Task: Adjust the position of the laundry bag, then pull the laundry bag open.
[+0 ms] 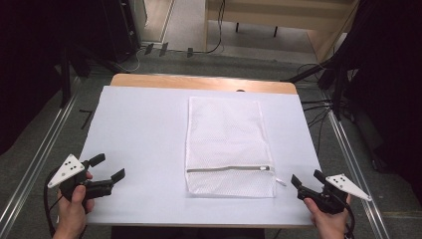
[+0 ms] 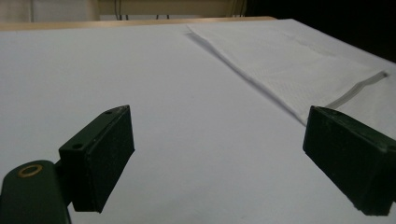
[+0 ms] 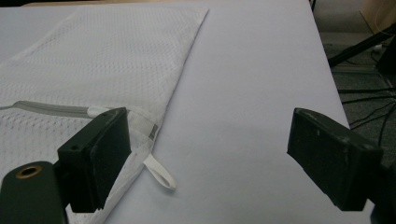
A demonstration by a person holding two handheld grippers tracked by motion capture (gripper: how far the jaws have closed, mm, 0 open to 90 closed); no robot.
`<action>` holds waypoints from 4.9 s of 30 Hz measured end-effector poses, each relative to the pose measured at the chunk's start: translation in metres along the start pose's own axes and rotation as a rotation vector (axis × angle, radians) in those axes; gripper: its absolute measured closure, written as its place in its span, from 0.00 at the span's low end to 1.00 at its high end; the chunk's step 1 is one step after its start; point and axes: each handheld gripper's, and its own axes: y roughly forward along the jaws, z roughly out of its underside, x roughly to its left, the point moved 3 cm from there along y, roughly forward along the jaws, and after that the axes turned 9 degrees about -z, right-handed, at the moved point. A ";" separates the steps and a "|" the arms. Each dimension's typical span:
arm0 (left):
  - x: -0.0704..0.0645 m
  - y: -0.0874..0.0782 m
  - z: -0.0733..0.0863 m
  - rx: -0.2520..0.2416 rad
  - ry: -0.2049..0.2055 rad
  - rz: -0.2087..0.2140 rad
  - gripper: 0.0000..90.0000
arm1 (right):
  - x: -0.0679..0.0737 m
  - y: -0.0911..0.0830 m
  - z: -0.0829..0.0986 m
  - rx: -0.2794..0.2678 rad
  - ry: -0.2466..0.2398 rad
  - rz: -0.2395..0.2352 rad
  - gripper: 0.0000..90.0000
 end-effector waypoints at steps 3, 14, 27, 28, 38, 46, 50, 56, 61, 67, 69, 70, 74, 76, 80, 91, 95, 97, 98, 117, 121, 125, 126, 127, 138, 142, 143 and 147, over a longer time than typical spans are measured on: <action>-0.009 0.012 0.000 0.024 0.020 -0.016 0.16 | -0.001 0.004 0.001 0.002 -0.004 0.014 0.15; -0.062 0.081 -0.014 0.140 0.063 0.026 0.26 | 0.001 0.009 0.004 0.012 -0.013 0.038 0.20; -0.102 0.171 -0.020 0.337 -0.023 -0.048 0.50 | -0.001 0.011 0.006 0.025 -0.017 0.037 0.24; -0.105 0.174 -0.021 0.341 -0.021 -0.045 0.52 | -0.001 0.011 0.006 0.024 -0.019 0.038 0.25; -0.119 0.189 -0.014 0.390 -0.011 -0.088 0.60 | 0.001 0.013 0.007 0.033 -0.026 0.035 0.26; -0.114 0.191 -0.013 0.437 -0.043 0.019 1.00 | 0.003 0.015 0.008 0.046 -0.033 0.031 0.27; -0.107 0.187 -0.014 0.442 -0.052 0.030 1.00 | 0.003 0.015 0.009 0.045 -0.033 0.028 0.28; -0.090 0.167 -0.014 0.402 -0.085 0.023 1.00 | 0.005 0.017 0.010 0.052 -0.039 0.017 0.29; -0.076 0.150 -0.008 0.390 -0.093 -0.021 1.00 | 0.009 0.019 0.010 0.054 -0.054 0.010 0.30; -0.049 0.130 -0.005 0.379 -0.112 -0.057 1.00 | 0.016 0.021 0.010 0.055 -0.068 0.004 0.30; -0.044 0.123 -0.004 0.376 -0.109 -0.062 1.00 | 0.018 0.022 0.009 0.053 -0.071 0.003 0.30; -0.041 0.119 -0.004 0.375 -0.109 -0.064 1.00 | 0.020 0.022 0.009 0.052 -0.073 -0.001 0.30; -0.033 0.104 -0.005 0.368 -0.105 -0.069 1.00 | 0.028 0.022 0.007 0.037 -0.087 -0.010 0.31; -0.029 0.099 -0.007 0.333 -0.111 -0.064 1.00 | 0.034 0.023 0.006 0.028 -0.090 -0.024 0.32; -0.022 0.091 -0.008 0.237 -0.145 -0.072 0.73 | 0.049 0.027 0.003 0.006 -0.104 -0.052 0.36; -0.038 0.074 -0.012 0.144 -0.035 -0.079 0.54 | 0.098 0.054 -0.001 0.011 -0.103 -0.181 0.50; -0.059 0.076 -0.011 0.132 0.032 -0.033 0.52 | 0.105 0.061 0.003 0.078 -0.092 -0.224 0.62; -0.070 0.080 -0.011 0.130 0.054 -0.013 0.45 | 0.106 0.064 0.004 0.090 -0.088 -0.229 0.63; -0.075 0.081 -0.010 0.131 0.062 0.004 0.44 | 0.106 0.065 0.004 0.093 -0.079 -0.239 0.63; -0.138 0.102 -0.007 0.227 0.081 0.217 0.68 | 0.115 0.090 0.020 0.210 -0.050 -0.325 0.54; -0.146 0.105 -0.005 0.240 0.089 0.236 0.68 | 0.116 0.091 0.021 0.219 -0.056 -0.335 0.54; -0.151 0.106 -0.005 0.244 0.102 0.248 0.69 | 0.119 0.093 0.022 0.235 -0.070 -0.336 0.53; -0.153 0.107 -0.005 0.245 0.101 0.252 0.69 | 0.119 0.093 0.022 0.241 -0.071 -0.336 0.52; -0.154 0.108 -0.005 0.246 0.103 0.256 0.69 | 0.120 0.094 0.022 0.245 -0.075 -0.338 0.52; -0.180 0.133 -0.008 0.275 0.122 0.305 0.68 | 0.137 0.110 0.020 0.282 -0.178 -0.268 0.55; -0.189 0.137 -0.011 0.279 0.120 0.319 0.67 | 0.139 0.110 0.020 0.276 -0.193 -0.190 0.73; -0.191 0.138 -0.011 0.280 0.121 0.321 0.67 | 0.139 0.109 0.020 0.273 -0.197 -0.181 0.78; -0.198 0.141 -0.009 0.288 0.128 0.324 0.67 | 0.138 0.108 0.020 0.272 -0.177 -0.217 0.95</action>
